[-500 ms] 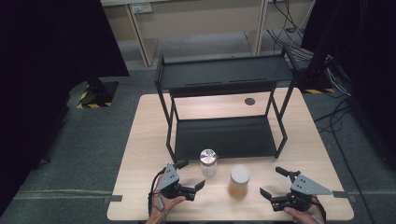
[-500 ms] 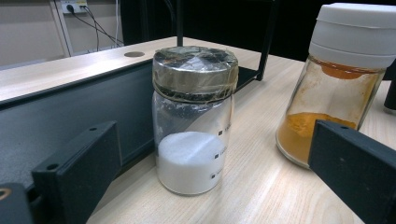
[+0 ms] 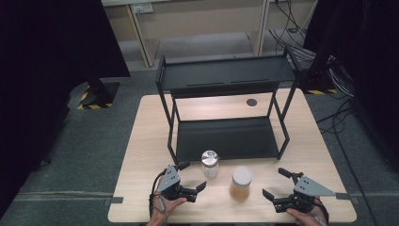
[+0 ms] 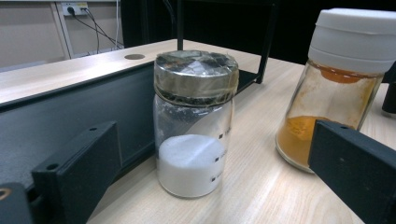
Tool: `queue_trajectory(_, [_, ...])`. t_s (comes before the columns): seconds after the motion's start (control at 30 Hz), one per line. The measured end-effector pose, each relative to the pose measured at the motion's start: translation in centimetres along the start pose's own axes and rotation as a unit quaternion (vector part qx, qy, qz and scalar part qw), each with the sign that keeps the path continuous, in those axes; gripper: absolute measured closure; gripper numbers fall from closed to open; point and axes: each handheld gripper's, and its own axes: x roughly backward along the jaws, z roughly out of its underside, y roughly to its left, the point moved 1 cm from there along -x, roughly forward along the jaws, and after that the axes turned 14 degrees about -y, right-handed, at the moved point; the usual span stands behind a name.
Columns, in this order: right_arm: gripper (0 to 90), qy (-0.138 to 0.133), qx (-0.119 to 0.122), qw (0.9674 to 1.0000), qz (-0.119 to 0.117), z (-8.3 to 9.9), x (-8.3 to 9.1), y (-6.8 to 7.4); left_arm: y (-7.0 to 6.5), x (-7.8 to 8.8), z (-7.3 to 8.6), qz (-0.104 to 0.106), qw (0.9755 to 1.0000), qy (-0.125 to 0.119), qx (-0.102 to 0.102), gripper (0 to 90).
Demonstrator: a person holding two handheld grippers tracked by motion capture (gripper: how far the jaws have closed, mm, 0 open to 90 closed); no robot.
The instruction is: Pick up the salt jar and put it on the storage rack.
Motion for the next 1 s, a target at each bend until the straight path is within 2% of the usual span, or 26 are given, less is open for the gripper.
queue_trajectory(0.1, [1.1,0.0,-0.001,1.0,0.0,0.0,0.0,0.0,0.2,-0.1,0.0,-0.001,1.0,-0.001,0.005,2.1])
queue_trajectory(0.43, [1.0,0.0,-0.004,1.0,0.003,0.0,0.0,0.0,0.1,-0.9,-0.3,-0.001,1.0,0.001,-0.001,2.1])
queue_trajectory(1.0, [1.0,-0.003,-0.006,1.0,0.002,0.2,-0.1,-0.2,0.6,-3.7,-0.5,0.003,0.9999,0.012,-0.005,2.1])
